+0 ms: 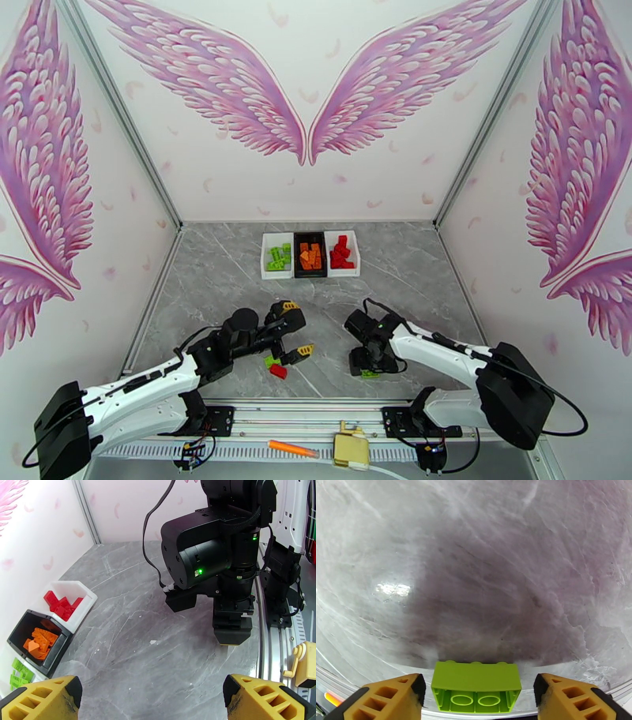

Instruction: Sort the legos into containers by color

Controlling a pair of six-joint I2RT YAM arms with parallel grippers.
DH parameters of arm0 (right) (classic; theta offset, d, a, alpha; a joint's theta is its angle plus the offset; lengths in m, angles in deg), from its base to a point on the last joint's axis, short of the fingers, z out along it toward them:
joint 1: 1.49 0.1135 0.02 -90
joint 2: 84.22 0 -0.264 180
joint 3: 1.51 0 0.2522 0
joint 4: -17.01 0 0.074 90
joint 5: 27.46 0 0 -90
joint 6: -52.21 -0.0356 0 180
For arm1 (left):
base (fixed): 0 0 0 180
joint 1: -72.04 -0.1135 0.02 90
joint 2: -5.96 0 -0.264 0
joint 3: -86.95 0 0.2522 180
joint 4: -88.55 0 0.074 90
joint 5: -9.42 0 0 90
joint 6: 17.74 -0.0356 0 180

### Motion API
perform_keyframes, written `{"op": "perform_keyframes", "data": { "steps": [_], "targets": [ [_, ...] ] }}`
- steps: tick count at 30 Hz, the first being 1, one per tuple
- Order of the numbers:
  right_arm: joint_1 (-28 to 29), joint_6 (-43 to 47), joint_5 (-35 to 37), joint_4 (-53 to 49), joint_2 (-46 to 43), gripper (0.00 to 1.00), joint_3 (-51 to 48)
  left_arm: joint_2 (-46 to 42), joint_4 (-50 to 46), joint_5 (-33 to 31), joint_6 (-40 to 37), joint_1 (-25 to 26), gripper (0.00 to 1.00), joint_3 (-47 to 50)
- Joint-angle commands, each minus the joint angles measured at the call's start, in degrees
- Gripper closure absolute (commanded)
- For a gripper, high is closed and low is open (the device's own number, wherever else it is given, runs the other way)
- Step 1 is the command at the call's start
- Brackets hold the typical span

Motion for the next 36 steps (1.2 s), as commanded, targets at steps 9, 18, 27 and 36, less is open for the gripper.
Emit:
{"op": "perform_keyframes", "data": {
  "steps": [9, 18, 27, 36],
  "targets": [
    [0.3, 0.2, 1.1, 1.3, 0.2, 0.47, 3.1, -2.2, -0.9, -2.4, 0.4, 0.2, 0.01, 1.1],
    [0.2, 2.8, 4.6, 12.1, -1.0, 0.51, 9.5, -6.6, -3.9, -5.8, 4.1, 0.0, 0.01, 1.3],
    [0.2, 13.3, 9.3, 30.2, 6.5, 0.55, 20.5, -14.0, -12.4, -10.5, 6.8, -0.1, 0.01, 0.2],
    [0.5, 21.4, 8.9, 45.5, 21.1, 0.57, 33.4, -16.6, -16.3, -16.6, 8.9, -0.1, 0.01, 0.1]
  ]
}}
